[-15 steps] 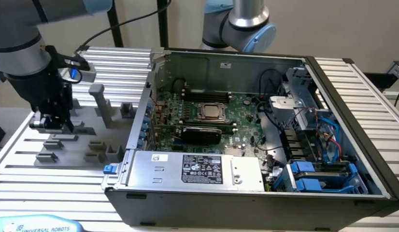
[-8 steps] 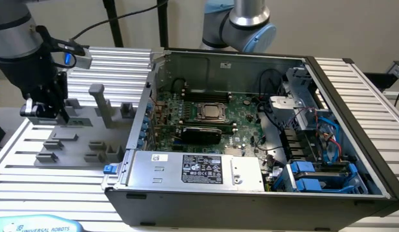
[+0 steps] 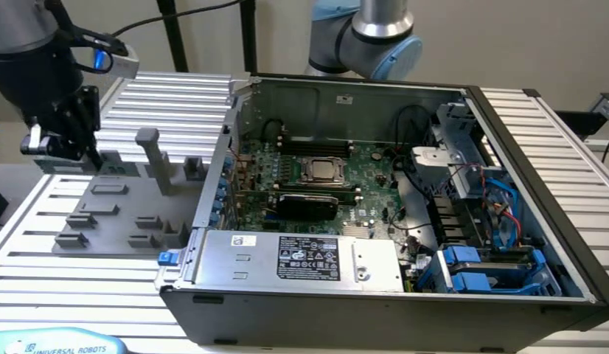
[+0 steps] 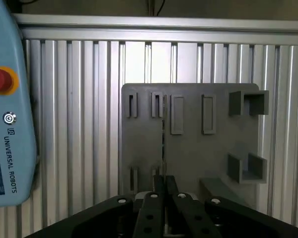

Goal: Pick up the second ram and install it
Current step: 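Pick up the second ram and move it above second insertion slot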

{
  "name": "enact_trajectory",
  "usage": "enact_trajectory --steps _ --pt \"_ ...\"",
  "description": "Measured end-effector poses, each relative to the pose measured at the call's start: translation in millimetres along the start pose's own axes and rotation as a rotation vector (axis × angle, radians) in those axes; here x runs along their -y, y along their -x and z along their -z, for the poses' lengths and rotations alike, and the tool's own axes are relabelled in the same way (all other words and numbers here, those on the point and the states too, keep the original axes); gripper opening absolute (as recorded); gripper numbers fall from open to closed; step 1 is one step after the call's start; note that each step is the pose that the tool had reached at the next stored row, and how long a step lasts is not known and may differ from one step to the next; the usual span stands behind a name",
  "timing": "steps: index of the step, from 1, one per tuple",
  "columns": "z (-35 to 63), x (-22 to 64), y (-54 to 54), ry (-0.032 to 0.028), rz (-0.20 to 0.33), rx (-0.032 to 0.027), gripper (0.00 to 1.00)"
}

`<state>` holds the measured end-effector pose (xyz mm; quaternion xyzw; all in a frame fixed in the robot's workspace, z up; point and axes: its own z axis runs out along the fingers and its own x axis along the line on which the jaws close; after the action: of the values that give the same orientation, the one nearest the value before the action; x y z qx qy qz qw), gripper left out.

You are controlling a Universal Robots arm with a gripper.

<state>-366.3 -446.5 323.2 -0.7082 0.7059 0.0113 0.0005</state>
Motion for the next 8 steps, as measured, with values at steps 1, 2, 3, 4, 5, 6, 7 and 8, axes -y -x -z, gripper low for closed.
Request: enact_trajectory --steps 1,2,3,4,5,6,7,8 --pt "4.5 2.4 0.1 0.0001 0.0 -0.0001 0.13" --pt "9.1 5.4 0.3 0.0 0.0 0.0 0.13" --pt "14.1 9.3 0.3 0.0 0.0 0.0 0.13" --pt "18.4 13.4 0.4 -0.0001 0.0 0.0 0.13" --pt "23.0 17.8 0.5 0.0 0.0 -0.0001 0.13" --pt "27.6 22.2 0.6 0.0 0.0 0.0 0.13" --pt "32.3 26.7 0.6 0.0001 0.0 -0.0001 0.13" --pt "36.9 31.1 0.7 0.0001 0.0 -0.0001 0.13"
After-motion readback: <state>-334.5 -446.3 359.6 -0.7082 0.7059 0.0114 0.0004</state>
